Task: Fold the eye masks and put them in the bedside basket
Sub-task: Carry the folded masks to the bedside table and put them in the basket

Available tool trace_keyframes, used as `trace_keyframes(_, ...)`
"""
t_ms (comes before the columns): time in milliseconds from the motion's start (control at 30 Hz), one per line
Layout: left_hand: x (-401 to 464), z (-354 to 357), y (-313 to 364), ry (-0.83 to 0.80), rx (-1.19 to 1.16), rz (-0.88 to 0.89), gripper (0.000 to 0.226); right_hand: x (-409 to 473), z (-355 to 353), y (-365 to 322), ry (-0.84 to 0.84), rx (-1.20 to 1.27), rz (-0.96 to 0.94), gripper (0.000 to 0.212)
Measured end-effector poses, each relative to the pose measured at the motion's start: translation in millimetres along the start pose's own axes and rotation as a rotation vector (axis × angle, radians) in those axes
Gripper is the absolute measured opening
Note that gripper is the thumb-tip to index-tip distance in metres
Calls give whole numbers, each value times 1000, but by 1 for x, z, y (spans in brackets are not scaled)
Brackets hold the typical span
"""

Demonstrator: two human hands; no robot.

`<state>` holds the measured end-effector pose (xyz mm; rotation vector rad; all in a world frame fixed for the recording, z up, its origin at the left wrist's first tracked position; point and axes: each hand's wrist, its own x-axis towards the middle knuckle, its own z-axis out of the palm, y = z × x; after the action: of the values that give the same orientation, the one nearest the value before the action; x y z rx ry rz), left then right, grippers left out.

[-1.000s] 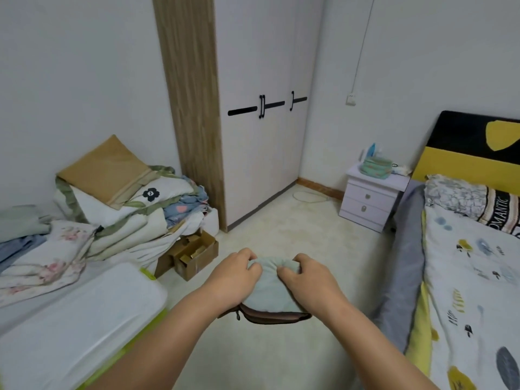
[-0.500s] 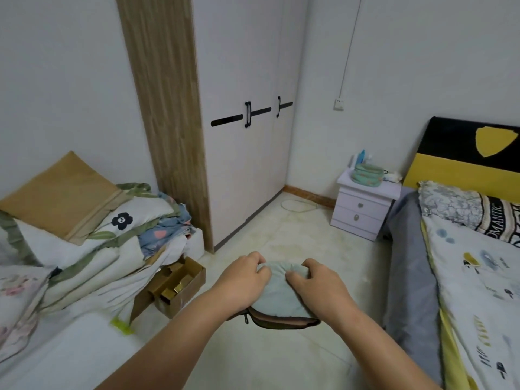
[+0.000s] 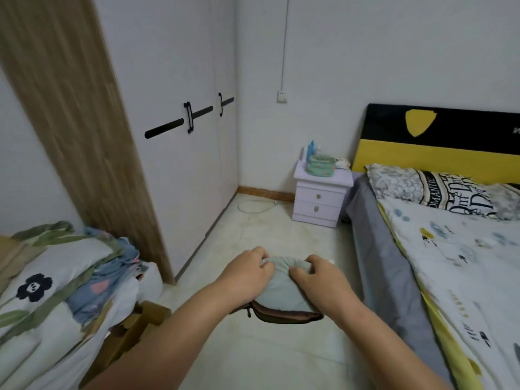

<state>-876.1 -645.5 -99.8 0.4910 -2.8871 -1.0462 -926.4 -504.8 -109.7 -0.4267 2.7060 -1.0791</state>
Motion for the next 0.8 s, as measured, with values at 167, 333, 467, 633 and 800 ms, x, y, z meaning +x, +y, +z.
trace_keyframes(167,60,-2,-5,-42,-8,26,28,53,2,-2,21,1,36,25)
trace_keyframes(333,134,4,6,-69,-11,44,27,124,-10,7,22,-16,52,24)
trace_keyframes(467,203,9,28,-76,-11,50,28,190,-34,15,38,-40,58,27)
trace_keyframes(633,278,15,50,-83,-15,23,29,268,-57,24,32,-80,35,31)
trace_keyframes(800,342,19,53,-150,-17,-4,29,330,-59,31,-2,-83,75,32)
